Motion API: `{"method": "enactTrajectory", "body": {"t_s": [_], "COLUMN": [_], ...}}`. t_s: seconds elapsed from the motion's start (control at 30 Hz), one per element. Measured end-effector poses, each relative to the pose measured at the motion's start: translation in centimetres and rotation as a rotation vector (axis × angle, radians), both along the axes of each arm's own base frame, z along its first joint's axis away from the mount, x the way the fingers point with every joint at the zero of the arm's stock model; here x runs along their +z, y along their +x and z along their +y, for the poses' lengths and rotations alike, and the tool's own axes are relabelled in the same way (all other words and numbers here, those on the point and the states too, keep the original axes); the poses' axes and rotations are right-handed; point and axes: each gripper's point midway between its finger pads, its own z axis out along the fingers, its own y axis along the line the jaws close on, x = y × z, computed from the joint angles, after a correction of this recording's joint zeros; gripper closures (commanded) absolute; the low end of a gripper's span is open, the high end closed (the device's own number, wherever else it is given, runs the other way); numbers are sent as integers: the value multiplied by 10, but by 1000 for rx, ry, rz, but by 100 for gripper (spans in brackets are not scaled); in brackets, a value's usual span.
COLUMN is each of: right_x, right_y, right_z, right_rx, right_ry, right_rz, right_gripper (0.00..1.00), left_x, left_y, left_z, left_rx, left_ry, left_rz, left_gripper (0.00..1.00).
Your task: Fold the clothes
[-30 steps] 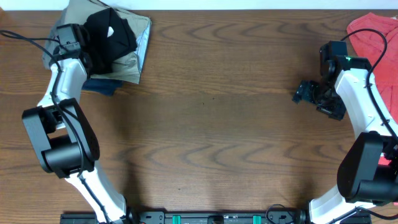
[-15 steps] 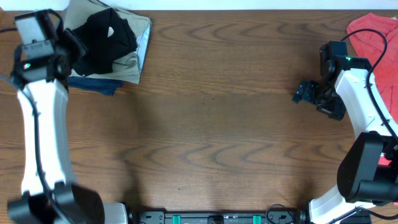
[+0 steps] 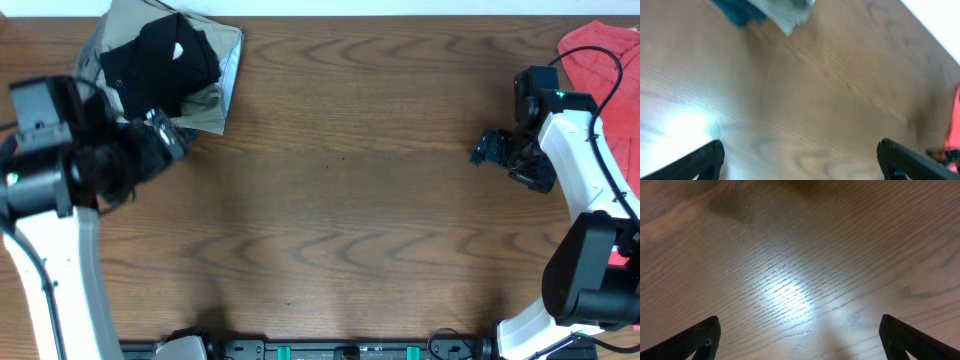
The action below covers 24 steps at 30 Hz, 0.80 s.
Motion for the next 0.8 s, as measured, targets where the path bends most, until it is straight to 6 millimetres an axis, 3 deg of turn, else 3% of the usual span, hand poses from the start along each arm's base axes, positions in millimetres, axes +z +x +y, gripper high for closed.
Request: {"method": "enactTrajectory", "body": {"t_s": [0.27, 0.57, 0.67, 0.8], "right_x": [0, 0, 0, 0], "right_y": [0, 0, 0, 0], "right_z": [0, 0, 0, 0], "right_rx": [0, 0, 0, 0], "right_ry": [0, 0, 0, 0], "right_rz": [-1, -1, -1, 0], "right_gripper": [1, 1, 1, 1], "left_x": [1, -34, -40, -41], "left_y": [-63, -125, -137, -137], "left_z": [-32, -59, -60, -60], "left_rx": [-122, -172, -157, -145], "left_ry": [-1, -40, -55, -62], "left_rz": [15, 89, 130, 140], "left_gripper": [2, 2, 2, 2]}}
